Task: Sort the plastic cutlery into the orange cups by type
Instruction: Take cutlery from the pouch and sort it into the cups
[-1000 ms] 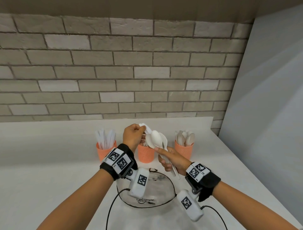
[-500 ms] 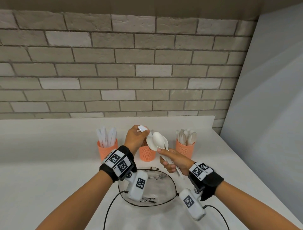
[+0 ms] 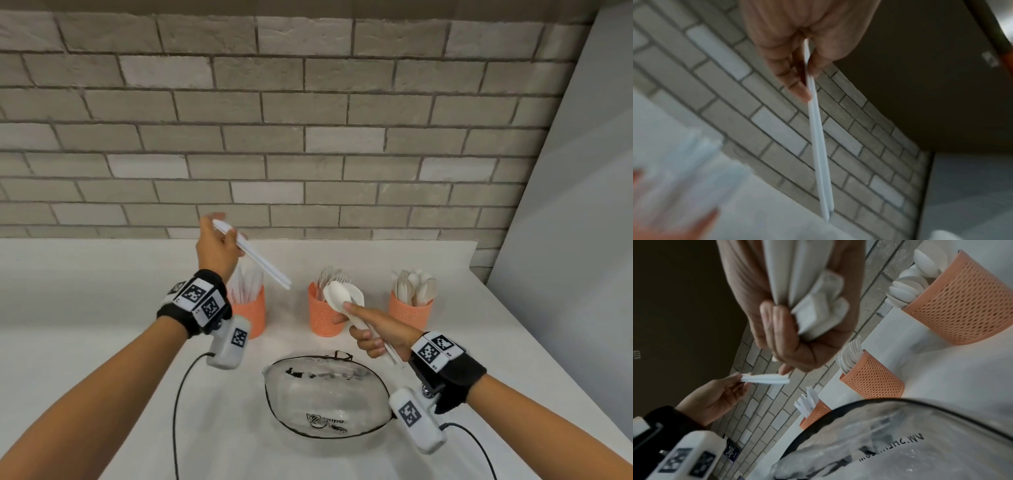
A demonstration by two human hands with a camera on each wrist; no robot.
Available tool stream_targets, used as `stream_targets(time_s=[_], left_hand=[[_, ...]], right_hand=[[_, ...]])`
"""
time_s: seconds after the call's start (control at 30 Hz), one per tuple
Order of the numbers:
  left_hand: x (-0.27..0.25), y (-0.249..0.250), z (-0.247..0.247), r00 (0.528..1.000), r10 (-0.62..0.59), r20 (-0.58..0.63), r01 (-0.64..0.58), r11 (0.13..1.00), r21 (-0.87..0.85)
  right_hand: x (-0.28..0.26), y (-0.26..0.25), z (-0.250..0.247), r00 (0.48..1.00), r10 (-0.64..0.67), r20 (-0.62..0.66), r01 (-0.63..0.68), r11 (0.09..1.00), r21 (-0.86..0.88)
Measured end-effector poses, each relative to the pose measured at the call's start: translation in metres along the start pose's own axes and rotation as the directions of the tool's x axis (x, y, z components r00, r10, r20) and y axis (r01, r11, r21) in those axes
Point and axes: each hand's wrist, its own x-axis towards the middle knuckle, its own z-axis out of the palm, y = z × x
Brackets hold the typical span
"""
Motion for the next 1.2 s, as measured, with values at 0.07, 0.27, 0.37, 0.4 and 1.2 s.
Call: stream_targets(time_s=[0.07, 0.27, 0.37, 0.4, 1.2], left_hand=[[0.015, -0.009, -0.014, 0.988, 0.155, -0.007, -0.152, 0.975, 0.163], [0.025, -0.046, -0.020, 0.963, 0.220, 0.158, -0.267, 0.863, 0.429], [0.024, -0.067, -0.011, 0.960, 0.161, 0.231, -0.257, 0.837, 0.484], [0.024, -0.073, -0.007, 0.959, 0.138, 0.250, -0.250, 0.827, 0.503], [-0.037, -0.009, 0.044, 0.875, -0.190, 0.445, 0.112, 0.974, 0.195]], right_hand=[[0.008, -0.003, -0.001, 1.000, 0.029, -0.003, -0.029, 0.998, 0.060], [0.029, -0.008, -0.001, 0.999, 0.016, -0.031, -0.010, 0.985, 0.171], [0.036, -0.007, -0.002, 0.999, 0.014, -0.040, -0.006, 0.981, 0.192], [0.037, -0.006, -0.003, 0.999, 0.014, -0.042, -0.005, 0.981, 0.196], [0.037, -0.006, 0.005, 0.957, -0.187, -0.224, 0.182, 0.982, -0.043]])
